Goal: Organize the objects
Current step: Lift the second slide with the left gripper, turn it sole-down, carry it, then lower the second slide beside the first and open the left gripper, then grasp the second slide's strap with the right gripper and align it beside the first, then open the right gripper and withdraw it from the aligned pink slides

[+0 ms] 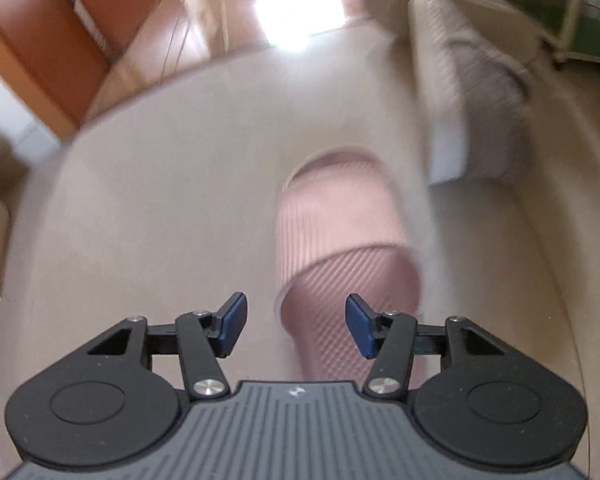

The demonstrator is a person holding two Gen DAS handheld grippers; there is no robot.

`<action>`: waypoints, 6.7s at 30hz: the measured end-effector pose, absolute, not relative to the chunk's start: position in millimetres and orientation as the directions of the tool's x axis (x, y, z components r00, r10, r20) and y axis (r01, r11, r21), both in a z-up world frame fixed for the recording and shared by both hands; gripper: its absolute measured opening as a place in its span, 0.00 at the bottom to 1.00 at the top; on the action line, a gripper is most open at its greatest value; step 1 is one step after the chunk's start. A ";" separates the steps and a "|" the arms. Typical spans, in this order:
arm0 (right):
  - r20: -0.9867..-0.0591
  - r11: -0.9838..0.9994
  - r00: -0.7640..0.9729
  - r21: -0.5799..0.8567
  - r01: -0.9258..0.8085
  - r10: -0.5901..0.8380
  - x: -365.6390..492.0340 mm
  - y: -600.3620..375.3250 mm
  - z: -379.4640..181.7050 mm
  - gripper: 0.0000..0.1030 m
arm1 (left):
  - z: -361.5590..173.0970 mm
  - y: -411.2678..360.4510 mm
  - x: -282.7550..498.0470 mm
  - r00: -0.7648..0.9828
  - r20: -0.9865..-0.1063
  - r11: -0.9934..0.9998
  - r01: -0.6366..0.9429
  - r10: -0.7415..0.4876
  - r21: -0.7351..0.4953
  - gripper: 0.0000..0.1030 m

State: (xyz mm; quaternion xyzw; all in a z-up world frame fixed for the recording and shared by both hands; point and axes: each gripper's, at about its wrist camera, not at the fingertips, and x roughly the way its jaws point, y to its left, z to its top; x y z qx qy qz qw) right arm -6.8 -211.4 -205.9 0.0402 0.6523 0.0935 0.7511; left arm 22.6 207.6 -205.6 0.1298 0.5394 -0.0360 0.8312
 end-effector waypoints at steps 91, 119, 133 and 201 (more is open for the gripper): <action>-0.970 0.586 0.143 -0.002 -0.810 0.195 -13.8 -338.4 -231.0 1.00 | -139.7 -165.3 -21.2 0.400 -0.913 0.945 0.320 -0.078 0.060 0.80; -0.996 0.990 0.022 0.085 -0.112 0.088 -51.3 -422.5 -225.3 0.79 | -159.2 -143.5 -14.0 0.414 -0.910 0.948 0.299 -0.026 0.109 0.80; -0.980 0.738 0.087 0.193 0.646 0.180 -75.5 -430.9 -234.1 0.83 | -163.4 -119.8 -4.2 0.437 -0.897 0.943 0.268 0.062 0.196 0.81; -0.876 0.974 0.453 0.218 0.069 0.164 -63.4 -316.4 -170.6 1.00 | -131.9 -51.6 63.6 0.401 -0.892 0.945 0.150 0.209 0.289 0.81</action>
